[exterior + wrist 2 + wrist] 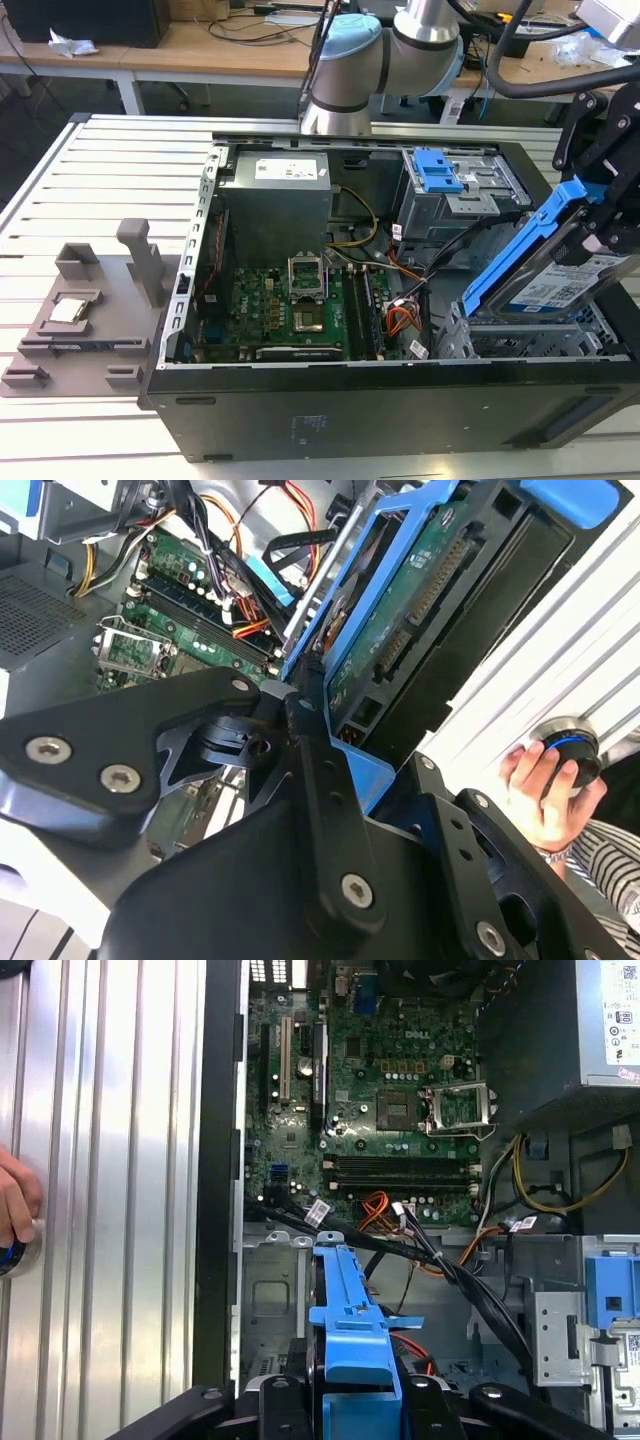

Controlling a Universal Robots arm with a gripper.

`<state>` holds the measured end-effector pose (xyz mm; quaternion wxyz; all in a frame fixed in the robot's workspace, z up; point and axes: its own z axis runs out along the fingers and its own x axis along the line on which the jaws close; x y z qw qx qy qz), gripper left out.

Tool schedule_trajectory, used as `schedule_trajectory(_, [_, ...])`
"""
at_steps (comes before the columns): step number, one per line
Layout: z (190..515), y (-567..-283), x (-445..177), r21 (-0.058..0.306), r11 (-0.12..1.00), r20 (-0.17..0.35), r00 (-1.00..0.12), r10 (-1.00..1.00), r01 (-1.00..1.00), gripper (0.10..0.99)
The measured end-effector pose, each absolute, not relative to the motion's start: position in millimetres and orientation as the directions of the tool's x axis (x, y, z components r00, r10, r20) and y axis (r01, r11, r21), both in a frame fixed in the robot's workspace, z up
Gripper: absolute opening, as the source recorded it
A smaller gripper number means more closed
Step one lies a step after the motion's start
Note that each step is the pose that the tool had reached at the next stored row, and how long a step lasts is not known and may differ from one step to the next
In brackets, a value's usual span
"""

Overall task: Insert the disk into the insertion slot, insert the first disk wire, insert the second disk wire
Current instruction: 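Insert the disk into the insertion slot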

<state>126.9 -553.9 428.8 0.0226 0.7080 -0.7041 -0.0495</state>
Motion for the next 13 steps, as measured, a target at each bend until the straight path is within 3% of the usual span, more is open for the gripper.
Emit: schedule_trajectory(13, [411, -554, 127, 0.119, -0.008, -0.043, 0.003, -0.999, -0.993, 0.365])
